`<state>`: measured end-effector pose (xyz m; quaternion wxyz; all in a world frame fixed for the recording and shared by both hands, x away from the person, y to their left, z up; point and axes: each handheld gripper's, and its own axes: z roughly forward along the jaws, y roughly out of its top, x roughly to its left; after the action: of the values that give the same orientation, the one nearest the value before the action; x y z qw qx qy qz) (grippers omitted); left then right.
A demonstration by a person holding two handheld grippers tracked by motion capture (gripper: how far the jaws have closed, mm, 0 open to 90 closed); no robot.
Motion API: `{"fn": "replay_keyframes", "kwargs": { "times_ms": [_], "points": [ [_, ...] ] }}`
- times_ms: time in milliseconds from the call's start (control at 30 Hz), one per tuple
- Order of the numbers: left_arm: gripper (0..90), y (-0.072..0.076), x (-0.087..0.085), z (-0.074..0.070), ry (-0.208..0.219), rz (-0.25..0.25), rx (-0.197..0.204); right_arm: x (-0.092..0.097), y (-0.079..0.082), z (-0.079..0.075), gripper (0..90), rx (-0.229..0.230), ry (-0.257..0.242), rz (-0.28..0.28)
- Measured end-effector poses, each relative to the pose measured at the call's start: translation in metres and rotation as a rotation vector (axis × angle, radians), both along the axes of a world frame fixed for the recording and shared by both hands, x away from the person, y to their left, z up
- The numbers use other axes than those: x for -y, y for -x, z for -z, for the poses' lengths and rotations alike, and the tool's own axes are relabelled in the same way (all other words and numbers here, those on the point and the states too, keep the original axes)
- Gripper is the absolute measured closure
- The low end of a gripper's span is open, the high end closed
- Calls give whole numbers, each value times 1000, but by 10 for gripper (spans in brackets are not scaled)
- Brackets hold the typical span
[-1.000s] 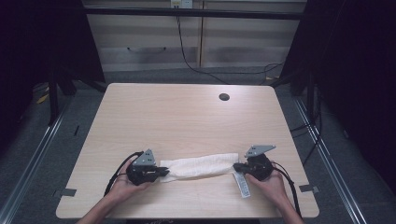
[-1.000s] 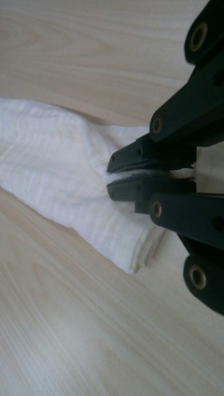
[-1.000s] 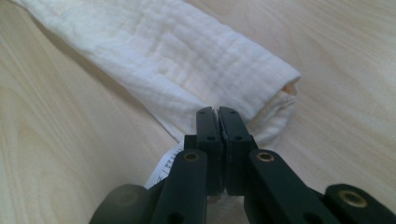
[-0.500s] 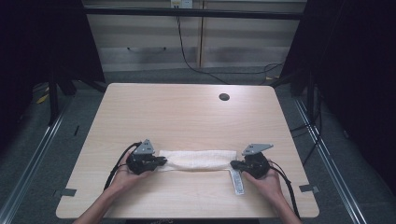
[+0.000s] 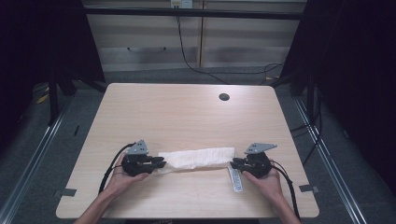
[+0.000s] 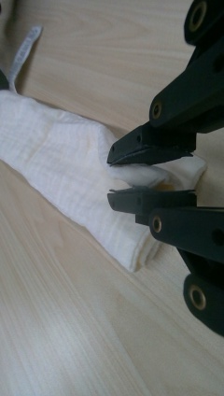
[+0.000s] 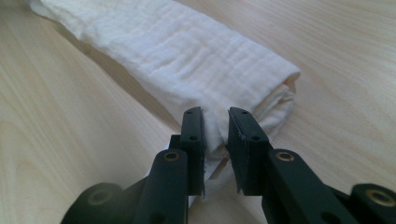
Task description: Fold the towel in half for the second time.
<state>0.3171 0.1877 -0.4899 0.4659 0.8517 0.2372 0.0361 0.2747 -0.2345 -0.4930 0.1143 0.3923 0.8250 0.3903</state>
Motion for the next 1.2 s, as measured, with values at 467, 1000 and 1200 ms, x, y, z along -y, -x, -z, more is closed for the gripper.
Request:
{"fn": "replay_keyframes", "kwargs": {
  "times_ms": [467,1000,1200],
  "points": [
    [582,-3,-22,-18,92,-103,-24,15,12,-20,680,48,-119,31],
    [342,24,-70,-23,37,-248,-68,62,51,-37,508,102,-163,153],
    [318,47,-97,-11,73,-328,-57,78,67,-31,482,96,-155,192]
  ]
}}
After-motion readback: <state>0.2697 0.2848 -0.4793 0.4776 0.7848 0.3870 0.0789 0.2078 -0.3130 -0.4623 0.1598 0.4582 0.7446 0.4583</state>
